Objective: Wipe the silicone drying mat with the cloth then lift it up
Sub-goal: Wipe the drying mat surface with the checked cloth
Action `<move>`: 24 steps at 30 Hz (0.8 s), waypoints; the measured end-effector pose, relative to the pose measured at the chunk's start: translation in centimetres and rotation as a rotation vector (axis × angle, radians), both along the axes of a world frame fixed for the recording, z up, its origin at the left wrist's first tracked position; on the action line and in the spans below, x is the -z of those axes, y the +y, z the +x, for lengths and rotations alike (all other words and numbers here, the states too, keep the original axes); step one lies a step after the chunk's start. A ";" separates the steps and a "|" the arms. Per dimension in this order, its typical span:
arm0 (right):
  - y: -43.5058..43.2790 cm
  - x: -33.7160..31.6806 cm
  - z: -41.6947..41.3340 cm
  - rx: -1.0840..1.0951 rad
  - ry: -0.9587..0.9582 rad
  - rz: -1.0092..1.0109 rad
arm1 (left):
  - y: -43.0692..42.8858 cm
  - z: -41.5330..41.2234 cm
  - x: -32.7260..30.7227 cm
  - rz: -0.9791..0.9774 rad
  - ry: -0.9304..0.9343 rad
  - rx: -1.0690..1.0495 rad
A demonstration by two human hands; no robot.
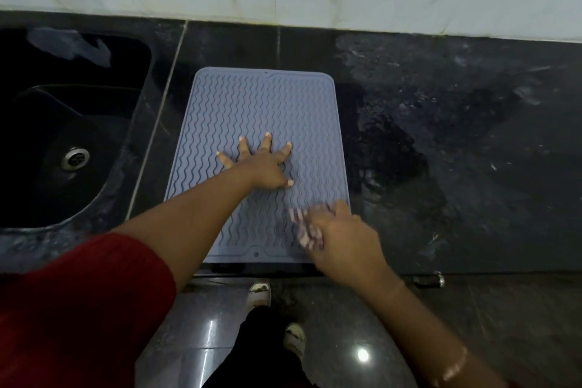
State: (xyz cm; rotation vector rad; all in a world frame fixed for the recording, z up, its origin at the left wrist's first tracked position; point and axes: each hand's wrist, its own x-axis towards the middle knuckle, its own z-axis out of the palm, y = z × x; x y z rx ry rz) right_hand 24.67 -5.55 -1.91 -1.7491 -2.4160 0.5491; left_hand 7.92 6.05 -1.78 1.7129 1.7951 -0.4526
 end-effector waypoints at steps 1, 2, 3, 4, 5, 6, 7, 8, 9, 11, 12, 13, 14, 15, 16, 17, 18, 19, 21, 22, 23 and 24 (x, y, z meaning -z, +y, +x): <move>-1.1 0.0 0.2 -0.002 -0.021 -0.037 | 0.0 0.1 0.0 -0.001 -0.001 -0.003; -1.4 -0.1 0.4 0.009 -0.041 -0.041 | -0.1 0.1 -0.1 -0.003 0.001 -0.003; -0.6 -0.2 0.6 0.032 -0.045 -0.018 | -0.1 0.2 -0.2 -0.004 0.007 0.002; 1.0 -0.1 0.7 0.060 -0.044 0.016 | -0.1 0.3 -0.2 -0.003 0.017 0.011; 3.2 0.2 0.9 0.089 -0.042 0.050 | 0.0 0.3 -0.4 -0.004 0.029 0.019; 5.9 0.4 1.1 0.130 -0.031 0.080 | 0.1 0.4 -0.6 -0.006 0.041 0.025; 8.9 0.6 1.3 0.182 -0.007 0.105 | 0.2 0.4 -0.8 -0.010 0.050 0.029; 11.5 0.8 1.4 0.221 0.022 0.119 | 0.3 0.4 -0.9 -0.018 0.058 0.031; 13.8 0.9 1.4 0.246 0.040 0.127 | 0.3 0.5 -1.0 -0.026 0.068 0.032; 16.3 1.1 1.0 0.270 0.032 0.133 | 0.5 0.5 -1.0 -0.045 0.092 0.039; 16.2 1.2 0.7 0.269 0.022 0.129 | 0.4 0.5 -0.9 -0.055 0.100 0.045; 15.1 1.0 0.5 0.265 0.007 0.126 | 0.4 0.5 -0.8 -0.063 0.101 0.052; 13.2 1.0 0.3 0.245 -0.015 0.145 | 0.4 0.5 -0.8 -0.068 0.095 0.055; 10.7 1.0 0.3 0.206 -0.033 0.194 | 0.4 0.5 -0.8 -0.071 0.081 0.055; 7.8 1.1 0.3 0.158 -0.051 0.251 | 0.5 0.5 -0.9 -0.076 0.067 0.051; 4.7 1.2 0.4 0.126 -0.078 0.268 | 0.5 0.4 -1.0 -0.084 0.050 0.042; 1.7 1.0 0.5 0.114 -0.109 0.226 | 0.6 0.4 -1.2 -0.096 0.030 0.032; -0.8 0.9 0.7 0.119 -0.138 0.161 | 0.6 0.4 -1.3 -0.107 0.017 0.025; -3.4 1.1 1.1 0.169 -0.156 0.131 | 0.5 0.5 -1.3 -0.104 0.030 0.042; -3.4 1.3 1.2 0.182 -0.159 0.139 | 0.3 0.5 -1.2 -0.096 0.048 0.056; -2.5 1.5 1.4 0.192 -0.155 0.170 | 0.2 0.6 -1.1 -0.090 0.060 0.065; -1.0 1.6 1.4 0.204 -0.123 0.196 | 0.2 0.6 -1.0 -0.086 0.067 0.070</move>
